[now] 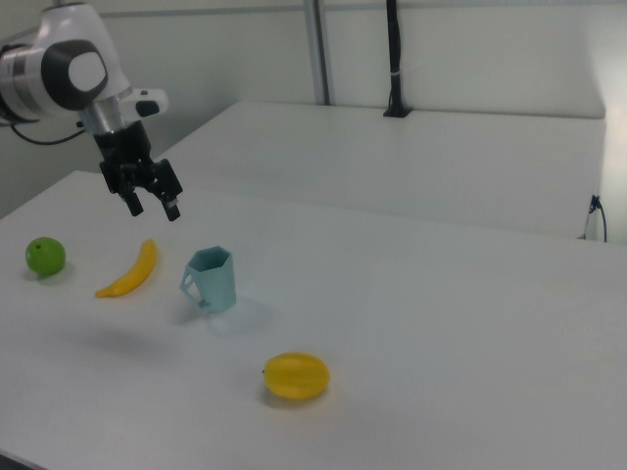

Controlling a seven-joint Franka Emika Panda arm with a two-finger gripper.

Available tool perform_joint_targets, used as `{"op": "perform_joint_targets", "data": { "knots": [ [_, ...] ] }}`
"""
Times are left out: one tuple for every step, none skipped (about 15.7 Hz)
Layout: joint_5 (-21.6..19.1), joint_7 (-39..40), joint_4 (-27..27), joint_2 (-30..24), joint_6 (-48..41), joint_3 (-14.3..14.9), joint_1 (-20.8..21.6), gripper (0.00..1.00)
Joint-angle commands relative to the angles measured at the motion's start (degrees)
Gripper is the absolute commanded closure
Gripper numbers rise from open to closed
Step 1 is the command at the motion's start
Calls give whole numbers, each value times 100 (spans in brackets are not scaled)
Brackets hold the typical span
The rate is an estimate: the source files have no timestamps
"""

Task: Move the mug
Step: 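Open the gripper and lift it away from the mug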

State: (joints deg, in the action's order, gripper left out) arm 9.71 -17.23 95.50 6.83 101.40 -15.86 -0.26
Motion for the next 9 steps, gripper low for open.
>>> {"op": "perform_joint_targets", "data": {
  "knots": [
    [-706,852,-129,-479,-463,776,193,0],
    [-742,879,-33,-603,-524,943,193,0],
    [-743,940,-23,-682,-647,1040,193,0],
    [-743,1011,-32,-735,-805,1076,175,0],
    [-743,1020,-49,-771,-919,1076,140,0],
    [-743,1020,-93,-771,-964,1085,114,0],
    [-743,1020,-119,-762,-947,1094,105,0],
    [-743,1020,-128,-727,-895,1094,88,0],
    [-734,1020,-163,-710,-894,1094,79,0]
  ]
}}
